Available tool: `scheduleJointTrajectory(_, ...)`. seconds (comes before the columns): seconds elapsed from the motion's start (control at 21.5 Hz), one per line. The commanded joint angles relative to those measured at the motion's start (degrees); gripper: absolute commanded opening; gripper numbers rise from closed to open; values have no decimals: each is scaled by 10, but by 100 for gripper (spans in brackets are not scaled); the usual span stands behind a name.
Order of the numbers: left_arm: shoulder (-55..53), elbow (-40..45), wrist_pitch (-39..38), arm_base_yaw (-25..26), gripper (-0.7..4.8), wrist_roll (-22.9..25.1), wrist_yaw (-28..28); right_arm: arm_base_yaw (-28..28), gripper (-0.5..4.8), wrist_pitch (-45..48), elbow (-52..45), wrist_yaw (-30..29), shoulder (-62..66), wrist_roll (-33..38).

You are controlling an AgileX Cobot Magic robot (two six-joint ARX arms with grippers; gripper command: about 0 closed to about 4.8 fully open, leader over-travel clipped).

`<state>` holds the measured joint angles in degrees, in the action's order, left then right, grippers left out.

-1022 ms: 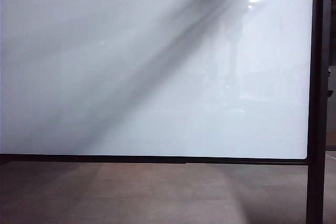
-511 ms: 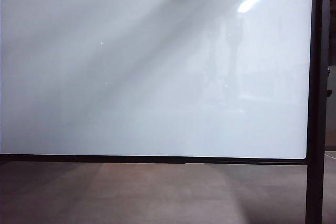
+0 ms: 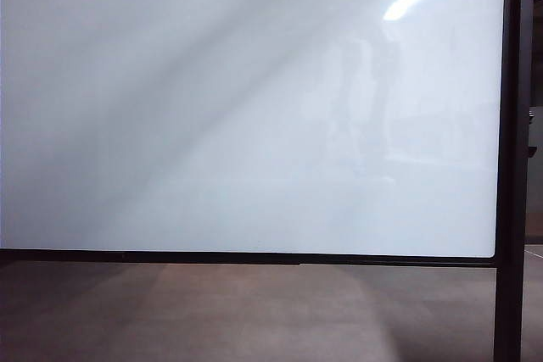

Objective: Reach to the right to find the marker pen, pick it up, and write the number 8 on the whiteboard.

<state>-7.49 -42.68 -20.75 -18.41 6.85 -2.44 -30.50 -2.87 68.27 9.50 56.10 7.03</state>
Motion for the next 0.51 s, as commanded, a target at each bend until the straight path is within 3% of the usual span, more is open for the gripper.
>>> scheduleJointTrajectory(0.05, 39, 50, 28, 41, 66, 2, -8, -1, -7, 10, -20, 13, -29, -10)
scheduleJointTrajectory(0.33, 72, 148, 24, 82, 66, 2, -27, -9, -7, 2, -44, 11, -70, -5)
scheduleJointTrajectory(0.51, 72, 226, 36, 82, 66, 2, -26, -14, -7, -9, -46, 11, -88, -6)
